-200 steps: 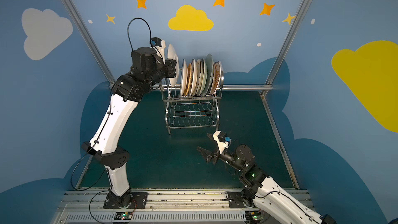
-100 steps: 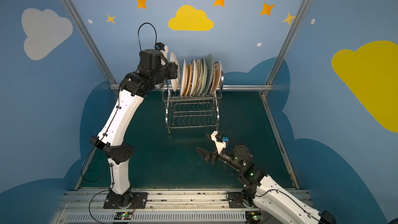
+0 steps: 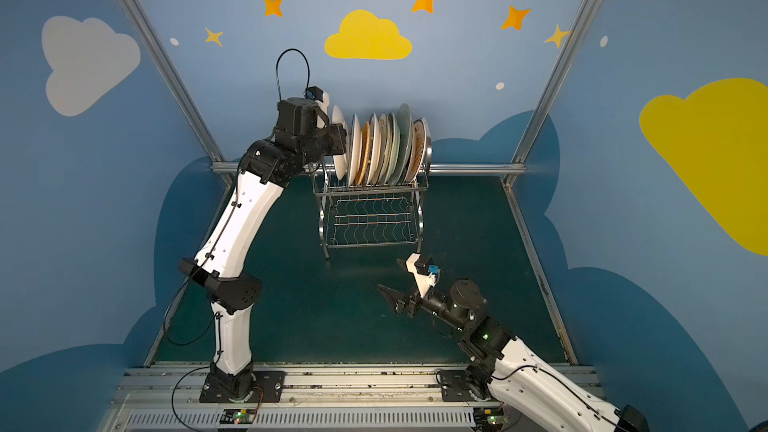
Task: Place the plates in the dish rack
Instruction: 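Lower the plate into the front slot of the upper rack tier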
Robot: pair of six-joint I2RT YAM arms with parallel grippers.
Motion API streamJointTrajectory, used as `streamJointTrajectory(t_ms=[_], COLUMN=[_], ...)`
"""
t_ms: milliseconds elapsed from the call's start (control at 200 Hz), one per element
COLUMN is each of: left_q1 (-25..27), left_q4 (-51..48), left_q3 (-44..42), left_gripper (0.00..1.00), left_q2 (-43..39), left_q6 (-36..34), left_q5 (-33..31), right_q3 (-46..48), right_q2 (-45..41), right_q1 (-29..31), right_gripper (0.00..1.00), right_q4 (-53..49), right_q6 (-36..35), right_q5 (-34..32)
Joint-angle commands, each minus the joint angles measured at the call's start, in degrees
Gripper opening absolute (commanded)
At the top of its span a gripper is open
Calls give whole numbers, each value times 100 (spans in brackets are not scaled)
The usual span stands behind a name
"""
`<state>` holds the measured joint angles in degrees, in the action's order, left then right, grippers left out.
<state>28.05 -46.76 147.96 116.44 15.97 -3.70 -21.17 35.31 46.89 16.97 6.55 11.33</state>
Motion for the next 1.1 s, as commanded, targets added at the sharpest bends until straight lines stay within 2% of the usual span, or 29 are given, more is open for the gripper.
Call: streamJointTrajectory(t_ms=[0, 671, 1096], left_q1=[-29, -37, -36], left_q4=[238, 570, 1655], left_q3=[154, -791, -2593], left_gripper=[4, 4, 4], left_q2=[-18, -323, -1269], left_q6=[12, -59, -180], left_q5=[-42, -52, 43], right_q3=[-135, -151, -154], right_q2=[-57, -121, -90], right_q1=[41, 67, 80], right_gripper=[88, 88, 88], right_q4=[69, 34, 43], right_q6=[-41, -57, -70], right_q5=[-77, -96, -87])
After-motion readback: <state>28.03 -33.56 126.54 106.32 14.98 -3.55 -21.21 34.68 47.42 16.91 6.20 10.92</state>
